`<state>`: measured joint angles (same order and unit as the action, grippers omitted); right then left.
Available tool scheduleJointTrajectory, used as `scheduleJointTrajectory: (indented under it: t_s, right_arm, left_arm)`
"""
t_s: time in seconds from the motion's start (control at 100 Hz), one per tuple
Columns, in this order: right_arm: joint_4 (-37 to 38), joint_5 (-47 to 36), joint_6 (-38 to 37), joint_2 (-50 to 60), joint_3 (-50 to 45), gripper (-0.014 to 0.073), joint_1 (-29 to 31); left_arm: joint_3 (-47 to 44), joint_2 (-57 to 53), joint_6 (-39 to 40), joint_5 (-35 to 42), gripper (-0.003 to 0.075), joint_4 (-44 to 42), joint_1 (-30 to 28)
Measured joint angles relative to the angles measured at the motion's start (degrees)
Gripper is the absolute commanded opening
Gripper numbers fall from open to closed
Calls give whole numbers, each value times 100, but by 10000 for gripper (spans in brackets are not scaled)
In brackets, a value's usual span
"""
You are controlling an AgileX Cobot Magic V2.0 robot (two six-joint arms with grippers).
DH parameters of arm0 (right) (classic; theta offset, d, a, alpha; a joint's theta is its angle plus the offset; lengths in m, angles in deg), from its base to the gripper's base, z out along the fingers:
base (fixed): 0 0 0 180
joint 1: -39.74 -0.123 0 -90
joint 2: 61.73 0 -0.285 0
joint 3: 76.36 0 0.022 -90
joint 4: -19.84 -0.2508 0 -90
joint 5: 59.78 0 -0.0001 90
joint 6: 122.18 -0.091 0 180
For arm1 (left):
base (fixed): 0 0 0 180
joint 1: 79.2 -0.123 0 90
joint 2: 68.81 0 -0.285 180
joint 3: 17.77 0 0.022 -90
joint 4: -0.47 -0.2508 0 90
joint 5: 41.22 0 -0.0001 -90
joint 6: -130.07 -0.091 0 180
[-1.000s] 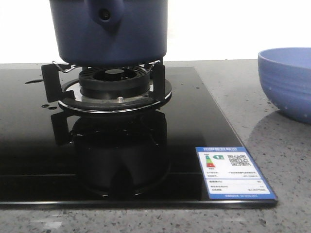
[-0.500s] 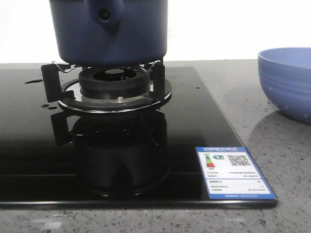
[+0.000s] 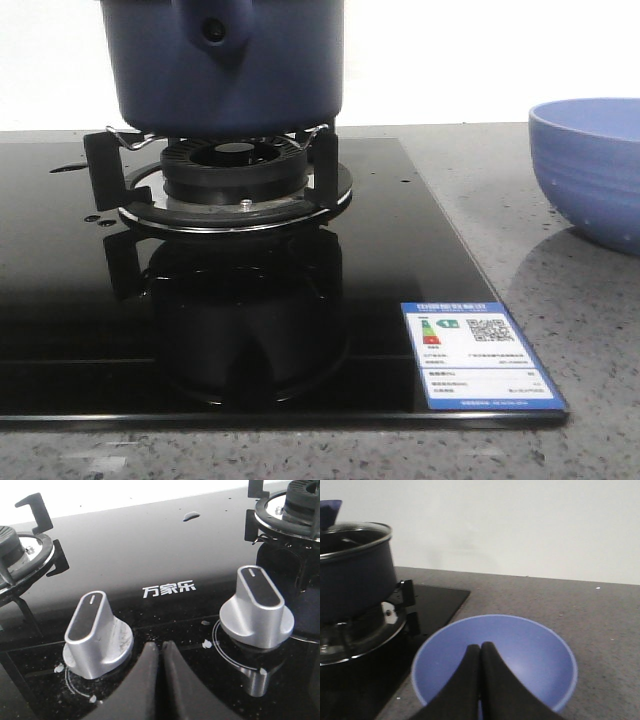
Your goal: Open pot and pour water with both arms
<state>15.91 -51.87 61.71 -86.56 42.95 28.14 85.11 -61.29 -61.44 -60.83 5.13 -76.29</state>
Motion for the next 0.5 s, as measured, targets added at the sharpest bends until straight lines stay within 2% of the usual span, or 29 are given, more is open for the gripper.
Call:
scheduleJointTrajectory:
  t_s: [0.1,0.27,0.42,0.5]
  right_arm:
    - [496,-559,-474,423,-742,-64,353]
    - [790,-659,-824,964,-1604,-64,886]
    - [837,-531,-873,1305,-1702,-64,1160]
    - [845,-149,-873,1449,-1702,-64,1209]
  left_arm:
    - [0,0,0,0,-20,0,0]
    - [0,0,0,0,-20,0,0]
    - [0,0,0,0,-20,0,0]
    - [0,0,0,0,-20,0,0]
